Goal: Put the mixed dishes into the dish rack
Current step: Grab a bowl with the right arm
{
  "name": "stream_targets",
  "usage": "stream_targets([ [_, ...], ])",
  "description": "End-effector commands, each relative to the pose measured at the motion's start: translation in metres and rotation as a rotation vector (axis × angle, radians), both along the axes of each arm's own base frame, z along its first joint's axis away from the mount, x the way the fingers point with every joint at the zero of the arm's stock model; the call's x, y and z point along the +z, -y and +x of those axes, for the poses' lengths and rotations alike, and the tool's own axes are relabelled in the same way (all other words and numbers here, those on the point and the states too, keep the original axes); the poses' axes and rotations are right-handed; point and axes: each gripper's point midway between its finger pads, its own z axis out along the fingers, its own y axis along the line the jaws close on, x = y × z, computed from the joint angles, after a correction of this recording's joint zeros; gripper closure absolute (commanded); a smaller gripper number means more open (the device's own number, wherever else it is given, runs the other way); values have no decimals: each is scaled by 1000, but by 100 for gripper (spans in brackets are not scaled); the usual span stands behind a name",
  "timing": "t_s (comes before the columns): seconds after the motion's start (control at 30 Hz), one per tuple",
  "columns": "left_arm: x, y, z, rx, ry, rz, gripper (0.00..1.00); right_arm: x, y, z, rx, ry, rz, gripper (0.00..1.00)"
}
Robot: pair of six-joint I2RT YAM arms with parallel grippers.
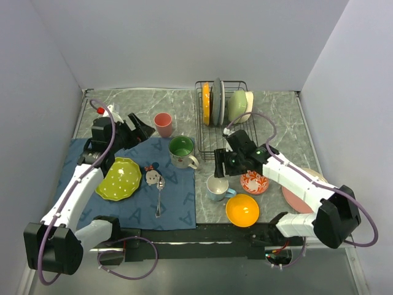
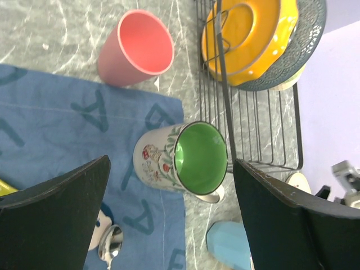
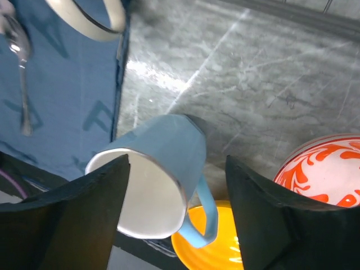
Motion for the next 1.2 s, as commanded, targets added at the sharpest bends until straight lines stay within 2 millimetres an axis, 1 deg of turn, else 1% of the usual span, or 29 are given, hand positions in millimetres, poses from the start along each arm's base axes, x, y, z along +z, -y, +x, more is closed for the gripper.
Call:
stream_targets([
  [0.0,32,7,13,-20,95,-25,3,-4,-2,4,0,18,-15,29],
  [0.07,35,6,15,-17,92,-20,3,-10,-4,3,12,-5,-19,32],
  [0.1,34,6,13,-18,82,-15,3,-11,-7,0,27,-21,-7,38],
  [0.13,33,6,12,-15,84,-14,3,-13,-10,-1,41,-29,-3,41],
  [0.17,38,3,11,1,109,-15,3,-19,-9,-3,45,-40,-5,45],
  [0.2,32,1,8,11,100,-18,3,-21,-9,-4,46,-42,-9,46],
  [0.27,35,0,4,16,111,-23,3,-24,-8,-4,37,-41,-15,48],
  [0.3,34,0,2,13,104,-21,3,-25,-6,-2,26,-35,-23,49],
  [0.4,33,-2,-1,17,96,-5,3,-20,-2,1,-1,-6,-27,49],
  [0.43,35,-3,-2,18,99,-4,3,-15,1,1,-12,11,-28,48],
  [0.47,36,-3,-2,20,102,0,3,-13,5,1,-32,13,-35,45],
  [0.5,37,-4,-2,23,105,4,3,-6,9,4,-55,49,-40,43],
  [0.57,40,-5,-3,26,114,7,3,1,15,3,-88,64,-41,37],
  [0.6,42,-5,-4,25,118,9,3,9,17,2,-99,86,-26,34],
  [0.63,42,-6,-4,29,119,12,3,13,21,5,-131,110,-34,29],
  [0.73,44,-6,-4,27,122,16,3,31,24,5,-158,152,3,23],
  [0.83,43,-7,-5,30,122,21,3,47,29,3,-194,187,34,20],
  [0.9,42,-9,-5,37,118,30,3,55,38,5,-247,232,36,20],
  [0.93,42,-10,-5,41,116,33,3,56,43,6,-277,241,35,20],
  [1.0,40,-11,-6,47,112,38,3,50,59,9,-352,257,-11,21],
  [1.07,39,-10,-6,42,107,34,3,40,71,8,-410,237,-53,27],
  [1.13,38,-10,-6,41,105,30,3,29,77,7,-436,210,-97,34],
  [1.17,37,-9,-6,39,102,30,3,22,78,6,-443,194,-114,36],
])
